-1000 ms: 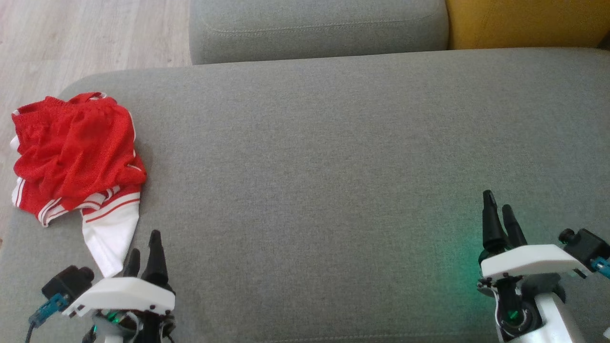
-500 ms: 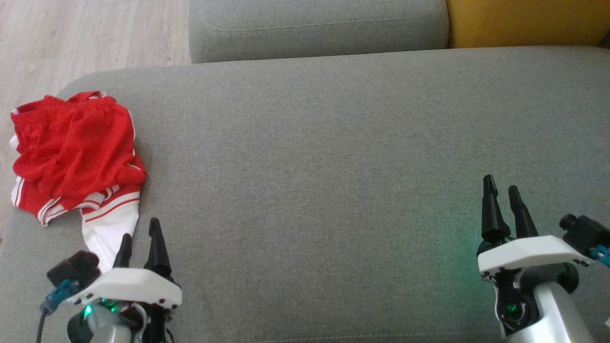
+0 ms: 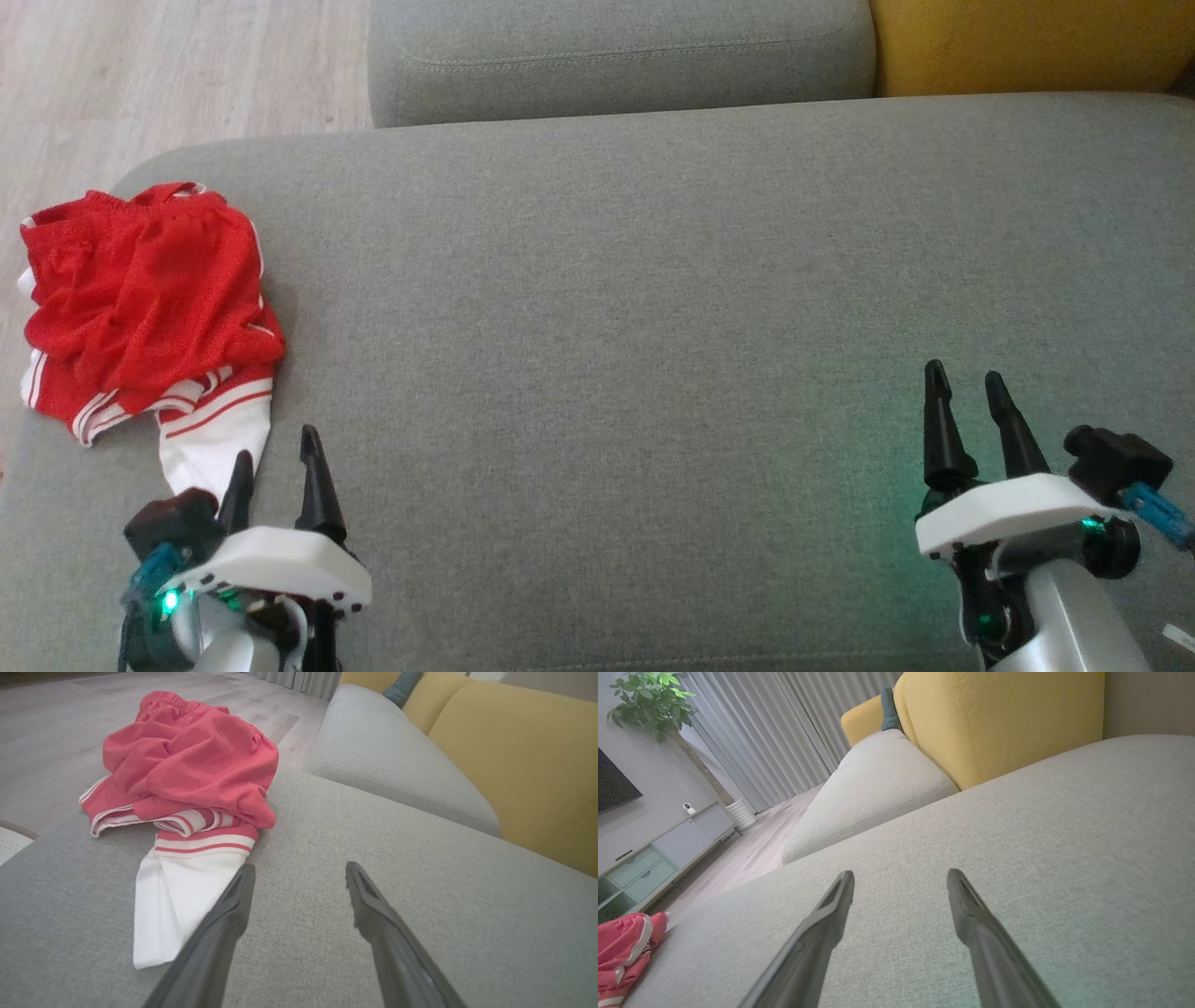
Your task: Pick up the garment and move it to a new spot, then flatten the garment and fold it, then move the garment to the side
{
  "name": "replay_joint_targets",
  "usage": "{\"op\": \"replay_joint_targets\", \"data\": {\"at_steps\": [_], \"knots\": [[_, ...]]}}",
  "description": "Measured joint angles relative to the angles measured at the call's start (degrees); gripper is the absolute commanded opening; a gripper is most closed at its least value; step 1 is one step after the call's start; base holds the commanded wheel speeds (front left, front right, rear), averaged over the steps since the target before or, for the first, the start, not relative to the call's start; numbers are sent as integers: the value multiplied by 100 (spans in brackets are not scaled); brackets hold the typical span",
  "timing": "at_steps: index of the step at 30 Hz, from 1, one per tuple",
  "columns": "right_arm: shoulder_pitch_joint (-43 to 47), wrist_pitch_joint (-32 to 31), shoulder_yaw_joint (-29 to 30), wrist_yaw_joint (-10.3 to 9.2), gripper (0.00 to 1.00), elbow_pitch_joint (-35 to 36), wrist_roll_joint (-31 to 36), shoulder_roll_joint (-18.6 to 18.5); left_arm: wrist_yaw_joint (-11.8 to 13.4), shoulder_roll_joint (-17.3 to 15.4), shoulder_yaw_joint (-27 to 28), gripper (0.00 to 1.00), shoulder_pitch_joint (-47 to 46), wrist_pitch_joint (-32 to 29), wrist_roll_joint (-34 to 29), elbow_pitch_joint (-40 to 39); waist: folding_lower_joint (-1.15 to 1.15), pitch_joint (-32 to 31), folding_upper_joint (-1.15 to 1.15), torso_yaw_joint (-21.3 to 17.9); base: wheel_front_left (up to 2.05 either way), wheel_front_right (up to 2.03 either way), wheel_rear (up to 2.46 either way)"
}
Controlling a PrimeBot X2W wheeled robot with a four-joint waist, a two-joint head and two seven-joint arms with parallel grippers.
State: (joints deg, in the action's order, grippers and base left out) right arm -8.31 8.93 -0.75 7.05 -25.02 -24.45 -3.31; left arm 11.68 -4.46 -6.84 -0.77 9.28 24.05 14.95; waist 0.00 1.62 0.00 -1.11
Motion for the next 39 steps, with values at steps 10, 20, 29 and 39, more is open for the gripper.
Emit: {"op": "replay_joint_targets", "data": {"at_steps": [10, 20, 29, 39], "knots": [[-62, 187, 97, 0, 100, -78, 765, 19, 130, -3, -22, 100, 2, 149, -671, 30, 0, 6, 0, -57, 0, 0, 0], [-62, 326, 170, 0, 100, -179, 1424, 36, 203, 1, -125, 100, 3, 311, -1287, 36, 0, 22, 0, -115, 0, 0, 0], [-104, 477, 135, 0, 100, -357, 2090, 40, 254, 33, -137, 100, 10, 447, -1852, 235, 0, 4, 0, -140, 0, 0, 0], [-209, 538, 74, 1, 100, -361, 2308, 40, 238, 86, 9, 100, 10, 500, -2096, 232, 0, 11, 0, 13, 0, 0, 0]]}}
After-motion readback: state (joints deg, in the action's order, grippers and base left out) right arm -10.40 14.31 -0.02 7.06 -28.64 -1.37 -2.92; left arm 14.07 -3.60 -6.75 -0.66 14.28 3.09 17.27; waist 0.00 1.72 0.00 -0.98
